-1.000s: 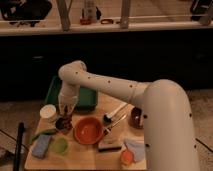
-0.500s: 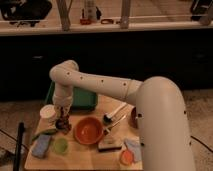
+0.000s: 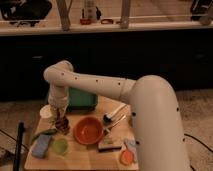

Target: Place grapes in metal cup

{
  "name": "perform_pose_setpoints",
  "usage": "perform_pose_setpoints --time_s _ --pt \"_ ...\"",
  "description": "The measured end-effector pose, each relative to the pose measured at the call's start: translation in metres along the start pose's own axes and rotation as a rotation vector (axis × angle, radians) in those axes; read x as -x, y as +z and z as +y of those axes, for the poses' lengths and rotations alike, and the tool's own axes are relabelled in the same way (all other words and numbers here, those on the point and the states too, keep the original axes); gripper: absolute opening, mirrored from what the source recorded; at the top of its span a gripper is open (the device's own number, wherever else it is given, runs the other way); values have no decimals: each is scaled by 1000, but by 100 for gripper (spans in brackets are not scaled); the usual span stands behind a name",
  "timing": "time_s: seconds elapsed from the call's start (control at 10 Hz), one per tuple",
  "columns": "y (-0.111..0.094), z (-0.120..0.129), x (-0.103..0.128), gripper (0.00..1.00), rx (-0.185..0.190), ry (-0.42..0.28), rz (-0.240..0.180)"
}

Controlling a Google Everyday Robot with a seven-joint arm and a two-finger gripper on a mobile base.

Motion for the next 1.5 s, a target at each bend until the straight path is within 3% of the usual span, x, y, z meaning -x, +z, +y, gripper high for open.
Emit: perform_pose_setpoints --time_s 0.2,0.8,1.0,1.5 --pt "2 -2 1 14 3 -3 -9" --pt "3 9 -1 75 1 0 -32" --pt "3 11 -1 80 1 -5 -39" --pt "1 15 0 80 0 -27 -61"
